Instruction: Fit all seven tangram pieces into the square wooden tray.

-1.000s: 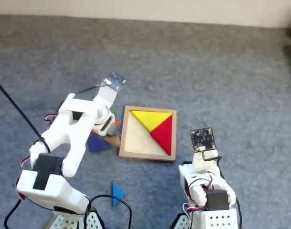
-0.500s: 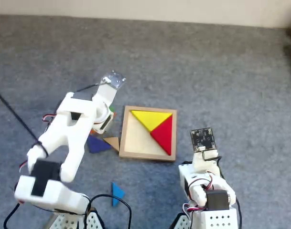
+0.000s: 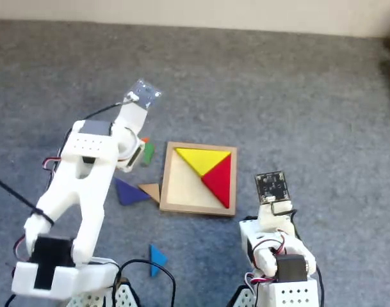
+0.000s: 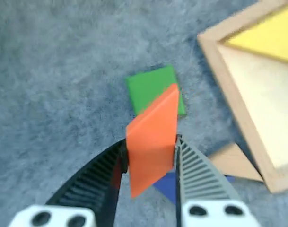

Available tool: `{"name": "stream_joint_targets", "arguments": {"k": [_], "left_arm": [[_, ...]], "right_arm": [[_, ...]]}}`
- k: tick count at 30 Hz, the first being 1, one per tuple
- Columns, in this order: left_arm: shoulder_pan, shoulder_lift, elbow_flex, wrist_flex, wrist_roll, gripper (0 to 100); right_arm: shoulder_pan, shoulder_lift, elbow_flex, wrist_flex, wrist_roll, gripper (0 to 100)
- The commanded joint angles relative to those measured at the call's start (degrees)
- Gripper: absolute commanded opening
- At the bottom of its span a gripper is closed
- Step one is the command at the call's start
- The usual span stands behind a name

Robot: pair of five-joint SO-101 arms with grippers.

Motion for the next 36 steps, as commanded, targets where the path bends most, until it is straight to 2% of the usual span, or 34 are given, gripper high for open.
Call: {"name": "stream_joint_targets", "arguments": {"k": [1, 3, 6, 9, 14, 20, 24, 28, 32, 36], "left_arm": [[-2.4, 3.0, -3.2, -2.5, 1.1, 21], [-3.6, 4.1, -4.7, -2.2, 4.3, 25], [-5.0, 3.7, -7.6, -2.0, 5.6, 25], [-4.8, 2.2, -9.7, 1.5, 5.5, 22], [0.0, 1.6, -8.6, 6.2, 5.5, 21], [5.2, 3.5, -4.7, 6.1, 5.2, 21], [5.8, 7.5, -5.1, 6.1, 5.0, 21], [5.8, 14.5, -6.1, 5.2, 0.2, 20], [5.3, 21.1, -10.9, 5.7, -0.4, 17], [5.1, 24.7, -15.9, 9.3, -0.4, 17]], "right_arm": [[0.7, -1.8, 8.2, 0.5, -0.3, 1.7], [0.7, -1.8, 8.2, 0.5, -0.3, 1.7], [0.7, -1.8, 8.2, 0.5, -0.3, 1.7], [0.7, -1.8, 8.2, 0.5, -0.3, 1.7], [0.7, -1.8, 8.2, 0.6, -0.3, 1.7], [0.7, -1.8, 8.2, 0.6, -0.3, 1.7], [0.7, -1.8, 8.2, 0.6, -0.3, 1.7], [0.7, -1.8, 8.2, 0.6, -0.3, 1.7], [0.7, -1.8, 8.2, 0.6, -0.3, 1.7], [0.7, -1.8, 8.2, 0.6, -0.3, 1.7]]}}
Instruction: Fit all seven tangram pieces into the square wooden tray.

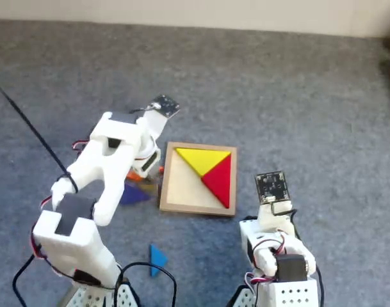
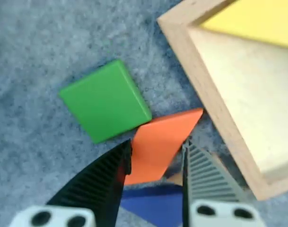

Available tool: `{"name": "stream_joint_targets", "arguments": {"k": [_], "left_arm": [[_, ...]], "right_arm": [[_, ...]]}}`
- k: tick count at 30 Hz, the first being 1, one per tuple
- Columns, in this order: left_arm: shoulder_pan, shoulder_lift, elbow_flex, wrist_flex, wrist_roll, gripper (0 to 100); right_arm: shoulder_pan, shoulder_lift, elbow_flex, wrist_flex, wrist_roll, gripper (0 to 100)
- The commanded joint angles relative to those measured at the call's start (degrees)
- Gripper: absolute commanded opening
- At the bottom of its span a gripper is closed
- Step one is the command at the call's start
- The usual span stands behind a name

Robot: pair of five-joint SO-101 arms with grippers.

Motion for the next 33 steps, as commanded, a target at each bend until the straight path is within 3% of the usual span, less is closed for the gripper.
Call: {"name": "stream_joint_targets", "arguments": {"k": [1, 16, 24, 33], "left_arm": [[0.0, 4.1, -5.3, 3.6, -0.6, 17], [-3.3, 6.5, -8.7, 4.1, -0.7, 12], [-3.3, -2.4, -14.8, 16.9, 2.1, 19], [-0.9, -6.7, -6.1, 14.0, 2.4, 19]], "right_arm": [[0.7, -1.8, 8.2, 0.6, -0.3, 1.7], [0.7, -1.8, 8.2, 0.6, -0.3, 1.7], [0.7, -1.8, 8.2, 0.6, -0.3, 1.7], [0.7, -1.8, 8.2, 0.6, -0.3, 1.7]]}}
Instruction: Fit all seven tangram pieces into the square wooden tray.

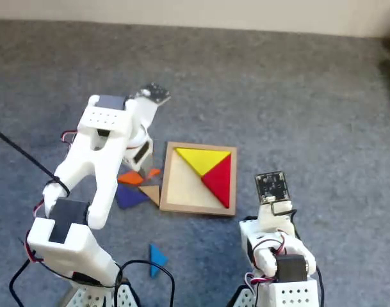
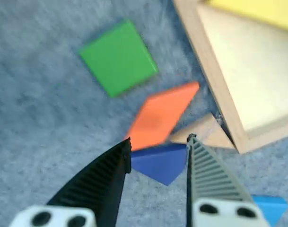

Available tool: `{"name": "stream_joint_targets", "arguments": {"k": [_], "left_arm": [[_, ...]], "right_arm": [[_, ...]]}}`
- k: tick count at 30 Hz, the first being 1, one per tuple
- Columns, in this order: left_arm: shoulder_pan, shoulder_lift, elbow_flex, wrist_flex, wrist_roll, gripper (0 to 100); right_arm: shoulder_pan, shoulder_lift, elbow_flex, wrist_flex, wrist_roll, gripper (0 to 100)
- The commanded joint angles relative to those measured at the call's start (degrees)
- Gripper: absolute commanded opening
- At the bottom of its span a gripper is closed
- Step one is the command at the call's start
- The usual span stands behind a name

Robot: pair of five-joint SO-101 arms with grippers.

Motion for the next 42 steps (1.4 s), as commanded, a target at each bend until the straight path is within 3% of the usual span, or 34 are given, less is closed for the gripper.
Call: {"name": "stream_joint_targets", "arguments": {"k": [1, 9, 18, 27, 32, 42], "left_arm": [[1.3, -1.5, 3.8, -3.8, 0.5, 19], [1.3, 8.0, 5.5, -10.7, 0.4, 19], [-0.8, 16.7, -5.7, -4.3, 0.5, 15], [-0.8, 16.7, -6.6, -4.7, 0.6, 5], [0.4, 10.1, -5.8, -4.1, 1.0, 0], [10.4, -1.8, -6.5, -0.7, 16.0, 0]], "right_arm": [[0.7, -1.8, 8.2, 0.6, -0.3, 1.7], [0.7, -1.8, 8.2, 0.6, -0.3, 1.7], [0.7, -1.8, 8.2, 0.6, -0.3, 1.7], [0.7, -1.8, 8.2, 0.6, -0.3, 1.7], [0.7, -1.8, 8.2, 0.6, -0.3, 1.7], [0.7, -1.8, 8.2, 0.6, -0.3, 1.7]]}}
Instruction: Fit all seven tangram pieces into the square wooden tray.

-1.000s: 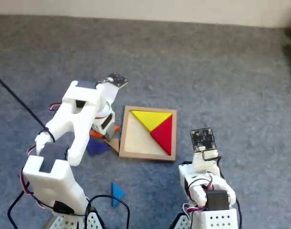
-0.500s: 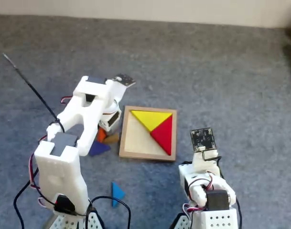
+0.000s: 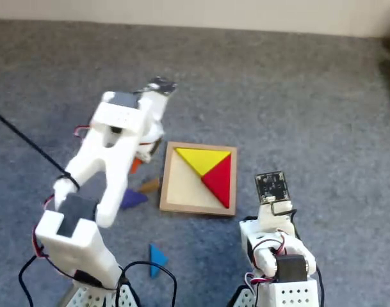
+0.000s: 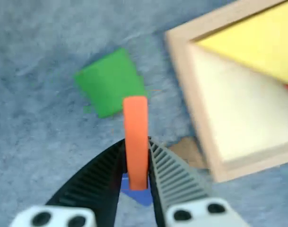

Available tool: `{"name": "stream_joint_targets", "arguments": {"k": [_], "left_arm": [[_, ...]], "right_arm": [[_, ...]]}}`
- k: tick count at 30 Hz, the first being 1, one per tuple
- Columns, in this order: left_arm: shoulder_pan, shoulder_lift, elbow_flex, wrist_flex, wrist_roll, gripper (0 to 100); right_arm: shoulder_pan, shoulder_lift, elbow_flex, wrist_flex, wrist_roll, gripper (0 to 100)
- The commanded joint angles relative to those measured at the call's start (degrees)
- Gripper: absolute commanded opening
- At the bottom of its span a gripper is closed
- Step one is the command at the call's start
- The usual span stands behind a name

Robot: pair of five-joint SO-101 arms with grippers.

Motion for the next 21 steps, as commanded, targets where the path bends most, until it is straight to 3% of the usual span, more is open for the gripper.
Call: {"name": "stream_joint_targets", "arguments": {"k": [1, 10, 21], "left_arm": [[6.6, -4.5, -1.8, 0.5, 8.0, 1], [13.8, -4.4, -1.7, -0.3, 19.7, 1], [16.7, -4.4, 7.7, -15.6, 23.5, 1]], "right_arm": [[0.7, -1.8, 8.2, 0.6, -0.3, 1.7], [0.7, -1.8, 8.2, 0.6, -0.3, 1.7], [0.7, -1.8, 8.2, 0.6, -0.3, 1.7]]}}
